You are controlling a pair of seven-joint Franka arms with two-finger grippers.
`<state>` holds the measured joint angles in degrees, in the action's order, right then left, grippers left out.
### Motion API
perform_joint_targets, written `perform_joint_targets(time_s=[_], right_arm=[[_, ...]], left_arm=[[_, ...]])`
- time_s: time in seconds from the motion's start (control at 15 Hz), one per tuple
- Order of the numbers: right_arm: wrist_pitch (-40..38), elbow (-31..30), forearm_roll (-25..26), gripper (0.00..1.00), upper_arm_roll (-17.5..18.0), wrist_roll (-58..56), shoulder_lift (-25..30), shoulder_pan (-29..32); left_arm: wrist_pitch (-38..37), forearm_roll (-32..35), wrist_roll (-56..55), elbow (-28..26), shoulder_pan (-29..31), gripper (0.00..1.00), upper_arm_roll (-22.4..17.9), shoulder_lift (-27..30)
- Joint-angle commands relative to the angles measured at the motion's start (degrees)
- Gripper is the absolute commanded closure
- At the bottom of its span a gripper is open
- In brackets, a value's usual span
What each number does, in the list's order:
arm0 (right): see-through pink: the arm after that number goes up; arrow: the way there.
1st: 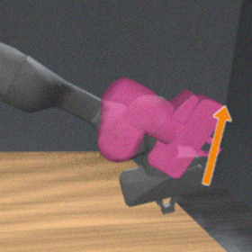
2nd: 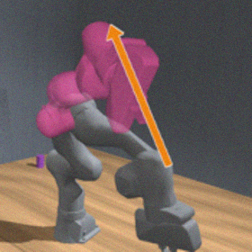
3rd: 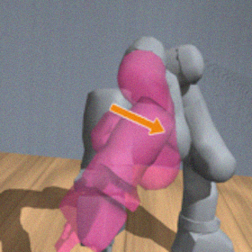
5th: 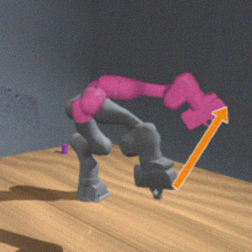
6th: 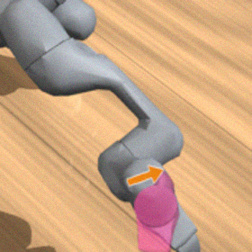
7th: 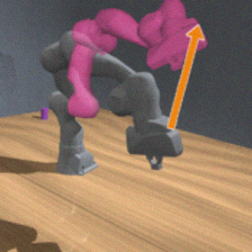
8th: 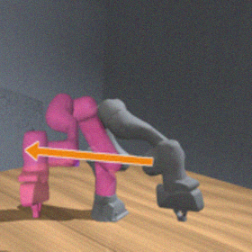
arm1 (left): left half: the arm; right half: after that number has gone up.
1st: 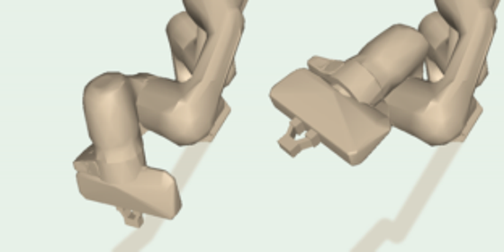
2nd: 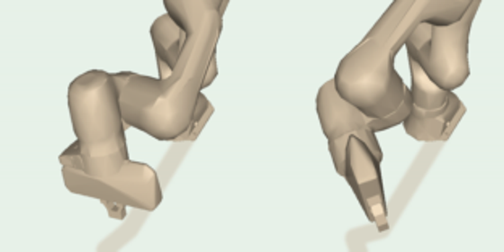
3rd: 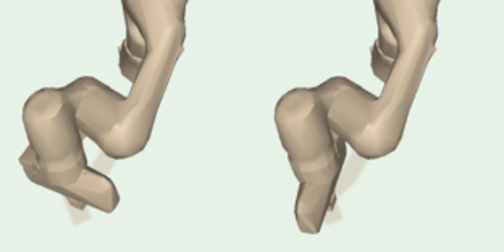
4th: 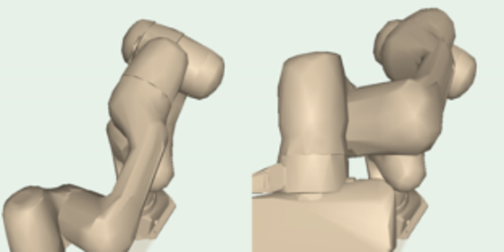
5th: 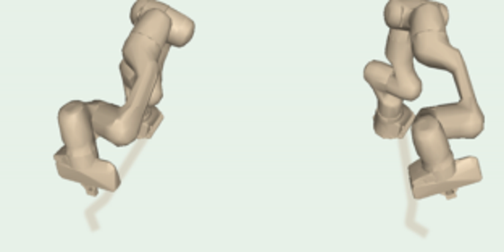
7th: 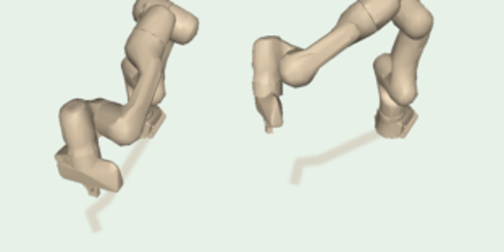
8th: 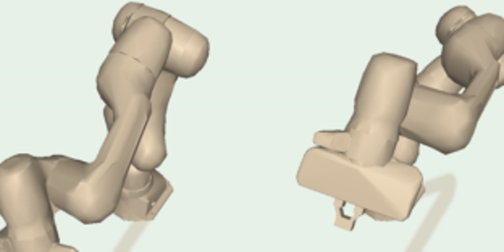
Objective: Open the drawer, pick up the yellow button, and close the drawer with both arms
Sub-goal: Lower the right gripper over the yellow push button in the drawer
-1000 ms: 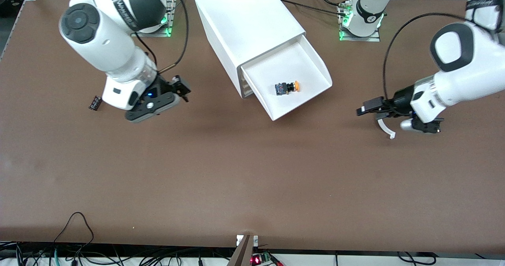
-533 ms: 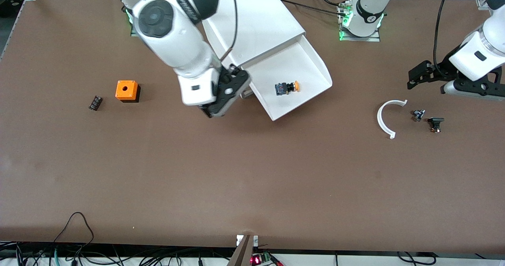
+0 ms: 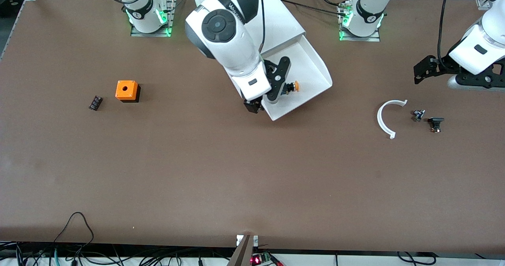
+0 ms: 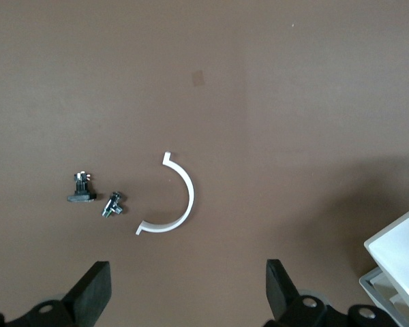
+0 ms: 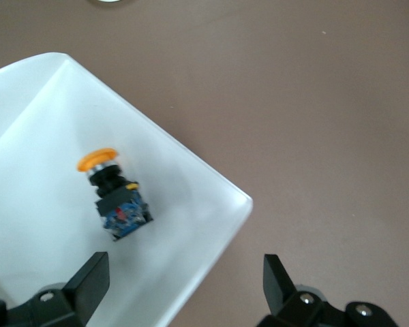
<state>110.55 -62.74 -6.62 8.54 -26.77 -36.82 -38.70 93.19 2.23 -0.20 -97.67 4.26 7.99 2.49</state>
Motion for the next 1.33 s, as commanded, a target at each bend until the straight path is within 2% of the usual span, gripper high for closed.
perform_joint_targets(time_s=[0.0,0.27,0.6,0.93,1.27], right_arm=[[-0.26,2.36,5.19,0.0,-0.01,-0.82,-2.28,-2.78],[0.63,2.09,10.13,0.0,-0.01,-4.49,-3.7,-4.63],[1.07,2.18,9.96,0.0,1.48,-7.06,-3.96,-4.54],[3.0,2.18,10.4,0.0,1.57,-8.38,-5.72,-5.42],[2.56,2.09,10.4,0.0,2.01,-8.38,-5.72,-5.68]], left_arm=[[-1.34,-0.11,-0.33,0.63,-0.3,0.0,-0.26,-0.47],[-1.08,-2.3,-0.5,0.99,-0.3,0.0,-0.17,-0.82],[-1.08,-7.76,0.2,2.13,5.75,0.0,-0.52,-2.84],[0.06,-6.54,0.38,2.22,5.59,0.0,0.18,-3.02],[0.5,-2.05,0.2,2.31,5.41,0.0,3.78,-2.84]])
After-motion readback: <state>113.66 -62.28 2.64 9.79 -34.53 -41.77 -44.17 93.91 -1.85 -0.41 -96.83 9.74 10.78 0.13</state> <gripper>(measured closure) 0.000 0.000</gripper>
